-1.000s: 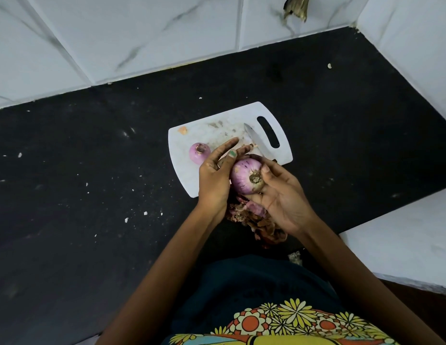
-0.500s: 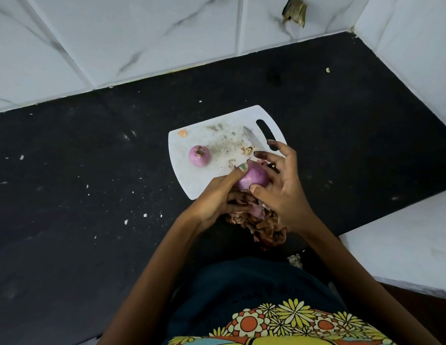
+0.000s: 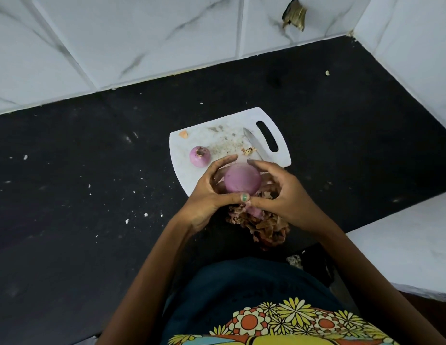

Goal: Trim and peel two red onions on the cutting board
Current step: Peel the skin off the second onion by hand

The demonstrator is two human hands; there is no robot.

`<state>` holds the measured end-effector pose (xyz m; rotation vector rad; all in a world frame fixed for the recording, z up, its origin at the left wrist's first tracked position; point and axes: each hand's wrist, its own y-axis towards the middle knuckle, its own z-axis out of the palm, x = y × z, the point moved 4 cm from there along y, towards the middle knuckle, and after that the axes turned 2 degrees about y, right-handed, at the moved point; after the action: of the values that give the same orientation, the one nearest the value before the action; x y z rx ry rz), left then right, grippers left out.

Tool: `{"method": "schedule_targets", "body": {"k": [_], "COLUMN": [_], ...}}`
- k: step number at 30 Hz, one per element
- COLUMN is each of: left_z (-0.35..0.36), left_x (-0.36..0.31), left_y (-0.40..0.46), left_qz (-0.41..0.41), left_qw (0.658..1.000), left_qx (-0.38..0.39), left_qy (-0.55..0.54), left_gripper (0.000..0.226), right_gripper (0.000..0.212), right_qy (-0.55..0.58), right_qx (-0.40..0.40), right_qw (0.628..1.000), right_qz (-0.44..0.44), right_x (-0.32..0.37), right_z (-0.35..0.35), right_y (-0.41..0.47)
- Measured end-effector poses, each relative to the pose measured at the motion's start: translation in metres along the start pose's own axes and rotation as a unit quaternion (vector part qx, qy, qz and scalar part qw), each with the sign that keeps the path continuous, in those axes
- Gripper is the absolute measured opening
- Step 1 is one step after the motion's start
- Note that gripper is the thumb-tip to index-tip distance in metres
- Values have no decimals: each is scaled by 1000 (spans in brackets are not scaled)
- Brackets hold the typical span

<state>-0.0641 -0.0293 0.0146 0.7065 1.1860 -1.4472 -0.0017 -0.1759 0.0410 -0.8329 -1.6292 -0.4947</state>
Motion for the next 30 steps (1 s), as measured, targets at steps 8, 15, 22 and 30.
{"method": "schedule_targets", "body": {"k": [8,15,22,30], "left_z": [5,-11,-48,-79], "left_x": [-1,6,6,7], "left_y": [-2,1,10,46], "left_qz": [7,66,129,103], "left_qw": [999,981,890,846], "left_qx": [-6,-143,-306,-259], "left_qy": [37,112,312,455], "left_gripper": [77,35,38,62], "right_gripper": [64,60,65,63], "right_qy": [-87,-68,-84,-182], "right_qx": [-52,-100,-130,-57], "right_qw": [994,993,988,982], "right_qz": [-50,-16,5,-5], "right_x": [1,-10,-14,-23], "right_z": [1,0,4,34], "right_y": [1,11,30,53]}}
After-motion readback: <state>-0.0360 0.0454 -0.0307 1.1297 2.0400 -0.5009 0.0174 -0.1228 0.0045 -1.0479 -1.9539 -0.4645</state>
